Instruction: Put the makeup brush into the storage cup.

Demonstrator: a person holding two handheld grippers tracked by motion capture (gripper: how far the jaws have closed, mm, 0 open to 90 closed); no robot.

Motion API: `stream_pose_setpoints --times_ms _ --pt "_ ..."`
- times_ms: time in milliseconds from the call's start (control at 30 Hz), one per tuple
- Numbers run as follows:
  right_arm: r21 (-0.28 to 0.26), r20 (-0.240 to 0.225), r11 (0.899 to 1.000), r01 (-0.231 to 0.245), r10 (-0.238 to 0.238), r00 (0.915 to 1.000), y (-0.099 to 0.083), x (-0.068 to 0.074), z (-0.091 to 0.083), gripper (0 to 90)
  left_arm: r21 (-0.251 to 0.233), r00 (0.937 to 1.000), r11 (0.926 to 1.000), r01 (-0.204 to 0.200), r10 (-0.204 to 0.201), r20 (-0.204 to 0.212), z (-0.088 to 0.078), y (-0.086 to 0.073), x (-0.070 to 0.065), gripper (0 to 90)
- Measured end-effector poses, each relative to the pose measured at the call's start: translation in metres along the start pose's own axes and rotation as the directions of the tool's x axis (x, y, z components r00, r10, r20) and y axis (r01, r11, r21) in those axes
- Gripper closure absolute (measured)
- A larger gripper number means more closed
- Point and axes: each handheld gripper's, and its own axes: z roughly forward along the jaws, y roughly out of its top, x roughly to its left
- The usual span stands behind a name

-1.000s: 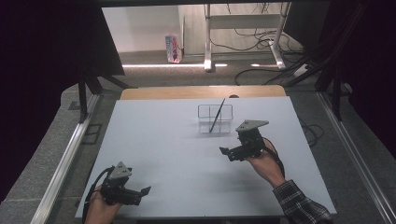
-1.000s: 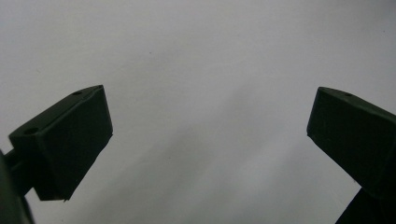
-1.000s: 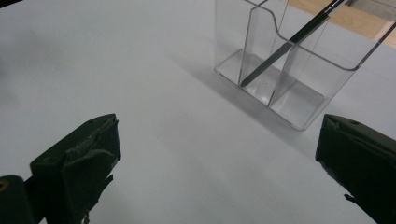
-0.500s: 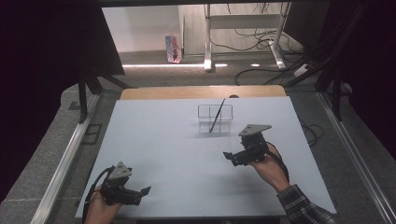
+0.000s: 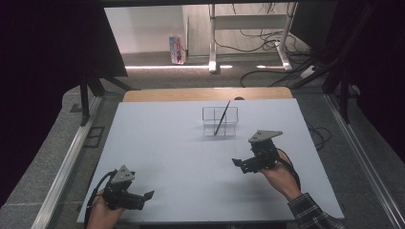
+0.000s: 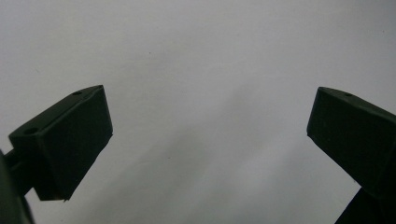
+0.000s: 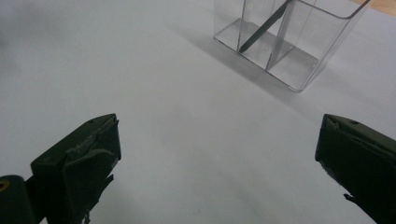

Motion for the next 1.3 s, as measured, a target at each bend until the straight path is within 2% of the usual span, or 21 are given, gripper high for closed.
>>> stream_pose_setpoints --times_ms 1000,1167,1300 --pt "0.024 -0.010 1.000 -0.005 0.005 0.9999 -0.021 0.007 -0.015 0.0 0.002 1.0000 1.0000 -0.002 0.002 0.002 0.000 0.000 0.000 0.8" --pt "0.040 -0.001 0.999 0.003 -0.003 1.0000 -0.025 0.008 -0.015 0.0 0.002 1.0000 1.0000 -0.001 0.001 0.003 0.000 0.000 0.000 0.8" --pt "0.033 0.008 0.999 0.003 -0.003 1.0000 -0.027 0.008 -0.019 0.0 0.001 1.0000 1.0000 0.000 0.000 0.003 0.000 0.000 0.000 0.8"
